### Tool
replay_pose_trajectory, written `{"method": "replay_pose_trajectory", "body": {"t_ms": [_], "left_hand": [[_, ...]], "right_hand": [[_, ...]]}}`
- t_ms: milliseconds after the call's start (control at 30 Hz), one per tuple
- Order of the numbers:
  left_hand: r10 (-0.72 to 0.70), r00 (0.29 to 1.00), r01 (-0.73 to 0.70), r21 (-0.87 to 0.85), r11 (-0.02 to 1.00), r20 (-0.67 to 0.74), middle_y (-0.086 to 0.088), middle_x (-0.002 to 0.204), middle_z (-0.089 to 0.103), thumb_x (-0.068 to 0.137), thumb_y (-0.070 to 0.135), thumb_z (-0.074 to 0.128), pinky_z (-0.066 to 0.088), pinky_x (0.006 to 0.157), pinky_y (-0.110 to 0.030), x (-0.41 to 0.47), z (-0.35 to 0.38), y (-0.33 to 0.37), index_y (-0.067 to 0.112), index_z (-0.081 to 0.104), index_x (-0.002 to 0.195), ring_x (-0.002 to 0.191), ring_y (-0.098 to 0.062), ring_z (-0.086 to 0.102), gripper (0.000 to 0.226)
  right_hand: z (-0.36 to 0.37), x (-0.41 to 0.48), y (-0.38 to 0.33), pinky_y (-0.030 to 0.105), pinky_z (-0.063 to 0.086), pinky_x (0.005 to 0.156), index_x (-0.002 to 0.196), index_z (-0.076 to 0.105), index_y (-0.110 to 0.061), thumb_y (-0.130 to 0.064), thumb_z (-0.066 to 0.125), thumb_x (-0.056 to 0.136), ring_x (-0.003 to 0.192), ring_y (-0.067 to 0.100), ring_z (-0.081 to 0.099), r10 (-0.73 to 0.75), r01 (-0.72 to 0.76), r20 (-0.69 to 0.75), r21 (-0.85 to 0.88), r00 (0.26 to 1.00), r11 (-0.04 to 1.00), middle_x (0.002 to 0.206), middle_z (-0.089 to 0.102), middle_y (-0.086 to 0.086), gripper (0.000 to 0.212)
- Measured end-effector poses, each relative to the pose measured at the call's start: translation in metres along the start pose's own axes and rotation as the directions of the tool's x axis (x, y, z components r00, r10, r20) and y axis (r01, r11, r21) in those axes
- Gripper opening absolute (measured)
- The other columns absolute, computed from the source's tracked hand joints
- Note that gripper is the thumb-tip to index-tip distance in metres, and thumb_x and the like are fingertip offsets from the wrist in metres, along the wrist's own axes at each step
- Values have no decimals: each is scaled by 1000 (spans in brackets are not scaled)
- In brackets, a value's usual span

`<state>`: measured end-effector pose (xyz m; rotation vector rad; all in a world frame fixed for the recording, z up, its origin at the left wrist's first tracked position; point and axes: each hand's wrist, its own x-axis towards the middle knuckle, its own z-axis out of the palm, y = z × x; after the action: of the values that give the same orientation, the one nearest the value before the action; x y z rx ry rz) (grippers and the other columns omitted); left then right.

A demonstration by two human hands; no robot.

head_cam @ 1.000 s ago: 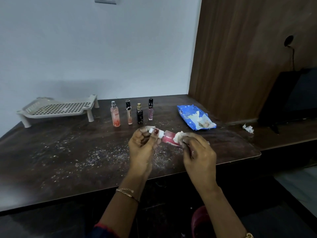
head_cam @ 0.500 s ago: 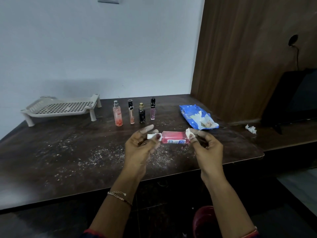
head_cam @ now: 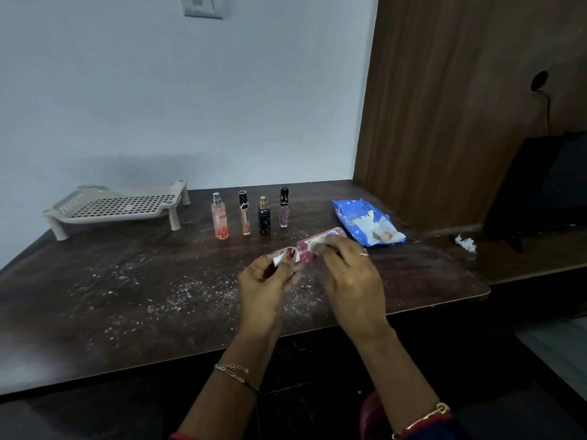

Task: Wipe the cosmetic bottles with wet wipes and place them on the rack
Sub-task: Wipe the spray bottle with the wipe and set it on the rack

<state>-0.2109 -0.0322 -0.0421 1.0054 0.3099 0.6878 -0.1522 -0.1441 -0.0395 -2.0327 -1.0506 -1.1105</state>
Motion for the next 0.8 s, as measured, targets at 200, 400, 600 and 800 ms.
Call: {"method": "replay_pose_trajectory", "body": {"t_ms": [200, 400, 600, 800], "left_hand": [[-166, 985, 161, -102, 982, -47, -17, 83, 73, 81, 12, 68, 60, 64, -25, -2, 1, 7, -2, 64, 91, 71, -19, 73, 18], [-301, 949, 278, -202, 939, -90, -17, 80, 73, 76, 20, 72, 58, 54, -23, -2, 8, 12, -4, 62, 102, 67, -19, 73, 36], [-379, 924, 362, -215, 907, -43, -13, 70, 73, 82, 18, 68, 57, 54, -20, -5, 10, 11, -1, 65, 96, 61, -16, 71, 24], [-440, 897, 442, -180, 879, 52, -2, 61, 70, 90, 16, 56, 55, 55, -16, -6, 14, 6, 4, 65, 85, 56, -8, 67, 16]], "right_hand": [[-2, 8, 25, 37, 54, 75, 97, 68, -2, 14, 66, 67, 89, 29, 63, 185, -192, -67, -112, 980, 975, 103, 65, 13, 34], [0, 8, 18, 27, 45, 81, 92, 67, -4, 13, 58, 73, 88, 27, 63, 418, -389, -203, 167, 886, 906, 98, 64, 11, 26], [0, 13, -2, 29, 45, 85, 97, 68, -6, 0, 48, 76, 97, 22, 55, 193, -184, -123, 81, 973, 980, 105, 61, 10, 30], [14, -10, -22, 33, 56, 75, 102, 67, -3, -9, 49, 91, 99, 18, 56, -97, 98, 31, -42, 995, 994, 104, 67, 10, 22]]}}
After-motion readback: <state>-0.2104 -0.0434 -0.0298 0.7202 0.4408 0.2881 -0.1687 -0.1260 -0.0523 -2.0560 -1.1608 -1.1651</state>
